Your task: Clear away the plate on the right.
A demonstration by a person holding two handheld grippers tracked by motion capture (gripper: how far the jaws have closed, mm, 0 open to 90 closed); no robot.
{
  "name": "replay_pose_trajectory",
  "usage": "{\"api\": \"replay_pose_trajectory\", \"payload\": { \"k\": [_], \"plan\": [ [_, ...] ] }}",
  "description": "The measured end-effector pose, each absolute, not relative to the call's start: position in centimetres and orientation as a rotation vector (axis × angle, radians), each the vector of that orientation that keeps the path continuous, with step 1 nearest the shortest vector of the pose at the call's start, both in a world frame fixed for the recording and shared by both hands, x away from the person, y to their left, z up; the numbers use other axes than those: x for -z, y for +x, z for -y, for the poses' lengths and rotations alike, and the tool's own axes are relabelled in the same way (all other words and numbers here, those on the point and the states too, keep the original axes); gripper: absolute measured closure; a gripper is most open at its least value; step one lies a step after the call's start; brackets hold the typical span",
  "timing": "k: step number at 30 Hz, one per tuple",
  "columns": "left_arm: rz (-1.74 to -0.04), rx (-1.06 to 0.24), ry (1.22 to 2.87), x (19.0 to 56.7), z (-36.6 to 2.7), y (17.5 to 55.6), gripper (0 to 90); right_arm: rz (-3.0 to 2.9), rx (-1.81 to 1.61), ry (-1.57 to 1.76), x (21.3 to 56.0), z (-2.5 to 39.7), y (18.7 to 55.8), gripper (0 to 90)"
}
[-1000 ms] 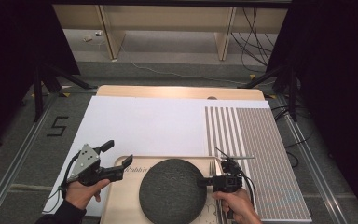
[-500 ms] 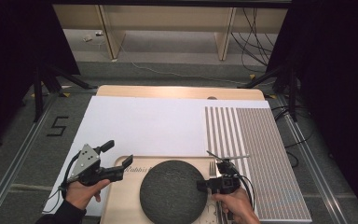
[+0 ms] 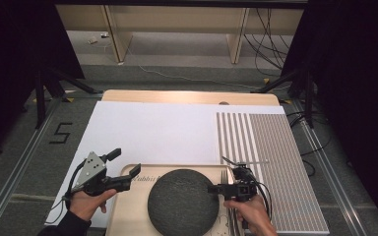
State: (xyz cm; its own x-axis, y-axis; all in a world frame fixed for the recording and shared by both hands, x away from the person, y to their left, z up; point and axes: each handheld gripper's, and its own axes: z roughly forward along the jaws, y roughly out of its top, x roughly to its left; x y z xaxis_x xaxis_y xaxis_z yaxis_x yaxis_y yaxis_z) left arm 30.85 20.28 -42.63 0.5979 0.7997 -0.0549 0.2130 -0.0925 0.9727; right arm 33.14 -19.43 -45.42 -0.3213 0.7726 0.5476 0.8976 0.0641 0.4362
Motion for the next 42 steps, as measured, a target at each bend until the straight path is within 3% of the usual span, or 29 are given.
{"api": "replay_pose_trajectory", "payload": {
  "k": [25, 42],
  "plan": [
    [-0.854, -0.595, 1.633, 42.7, -20.3, 30.8, 15.7, 2.460, 1.748, -1.580, 40.1, 21.1, 30.9, 31.2],
    [-0.852, -0.600, 1.622, 42.6, -20.4, 30.7, 15.7, 2.648, 1.872, -1.513, 39.2, 22.1, 29.6, 24.7]
  ]
}}
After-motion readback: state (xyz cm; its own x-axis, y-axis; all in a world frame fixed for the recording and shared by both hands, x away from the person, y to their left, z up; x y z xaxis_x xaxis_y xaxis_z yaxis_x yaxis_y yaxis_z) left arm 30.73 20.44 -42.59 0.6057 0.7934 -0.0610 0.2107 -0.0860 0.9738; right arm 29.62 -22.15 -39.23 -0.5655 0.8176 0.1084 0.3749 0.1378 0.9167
